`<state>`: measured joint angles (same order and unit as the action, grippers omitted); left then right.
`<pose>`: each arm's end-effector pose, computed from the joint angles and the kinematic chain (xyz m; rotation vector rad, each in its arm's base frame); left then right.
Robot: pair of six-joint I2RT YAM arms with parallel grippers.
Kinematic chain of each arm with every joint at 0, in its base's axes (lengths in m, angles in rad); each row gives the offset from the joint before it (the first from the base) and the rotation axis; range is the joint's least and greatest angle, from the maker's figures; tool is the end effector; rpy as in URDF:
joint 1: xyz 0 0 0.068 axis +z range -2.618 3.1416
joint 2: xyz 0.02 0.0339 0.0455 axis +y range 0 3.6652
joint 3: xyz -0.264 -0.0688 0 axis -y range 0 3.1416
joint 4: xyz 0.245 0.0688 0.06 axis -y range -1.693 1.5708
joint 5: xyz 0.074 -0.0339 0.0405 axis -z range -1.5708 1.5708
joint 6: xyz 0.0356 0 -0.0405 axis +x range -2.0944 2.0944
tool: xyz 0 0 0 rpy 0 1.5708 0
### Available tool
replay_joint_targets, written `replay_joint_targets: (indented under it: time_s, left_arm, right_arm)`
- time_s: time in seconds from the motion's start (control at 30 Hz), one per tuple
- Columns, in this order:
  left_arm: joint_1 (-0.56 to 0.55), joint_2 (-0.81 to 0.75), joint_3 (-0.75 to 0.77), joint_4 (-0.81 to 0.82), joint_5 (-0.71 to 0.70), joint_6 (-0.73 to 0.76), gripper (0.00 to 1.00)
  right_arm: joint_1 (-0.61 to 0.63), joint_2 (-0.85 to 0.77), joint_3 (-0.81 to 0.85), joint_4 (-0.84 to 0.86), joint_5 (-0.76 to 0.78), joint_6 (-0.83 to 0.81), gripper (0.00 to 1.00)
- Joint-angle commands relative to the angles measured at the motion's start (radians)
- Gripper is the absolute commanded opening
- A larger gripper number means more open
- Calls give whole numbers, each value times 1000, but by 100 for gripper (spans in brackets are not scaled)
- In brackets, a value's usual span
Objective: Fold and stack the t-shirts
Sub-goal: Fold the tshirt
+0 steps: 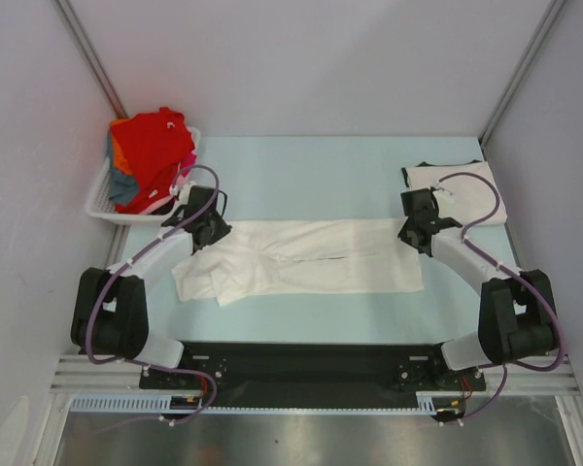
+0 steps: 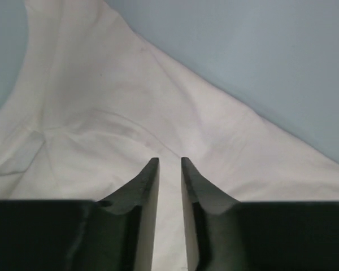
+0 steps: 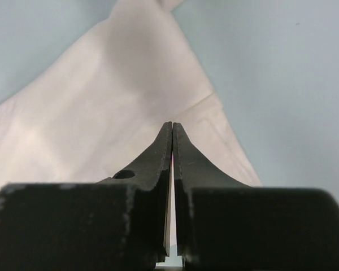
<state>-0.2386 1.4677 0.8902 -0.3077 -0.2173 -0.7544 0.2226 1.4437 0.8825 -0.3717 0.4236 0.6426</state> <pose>0.2930 -0.0634 0.2084 -0.7124 2.3294 -0.1804 0.2854 0.0496 0.2103 0.6644 2.3030 -0.1357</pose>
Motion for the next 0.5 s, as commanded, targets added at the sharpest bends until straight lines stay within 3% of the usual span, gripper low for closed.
replay_joint_targets:
  time_s: [0.0, 0.07, 0.23, 0.47]
  left_arm:
    - [7, -41, -14, -24, -92, 4, 23]
    - [7, -24, -8, -25, -96, -8, 0]
    - [7, 46, 47, -56, -126, -10, 0]
    - [9, 230, 180, -128, -128, 6, 0]
  right_arm:
    - [34, -49, -7, -1, -3, -15, 0]
    - [59, -52, -16, -15, -29, -15, 0]
    - [182, -45, -56, -45, 3, 8, 0]
    - [247, 29, -106, -42, -57, 37, 0]
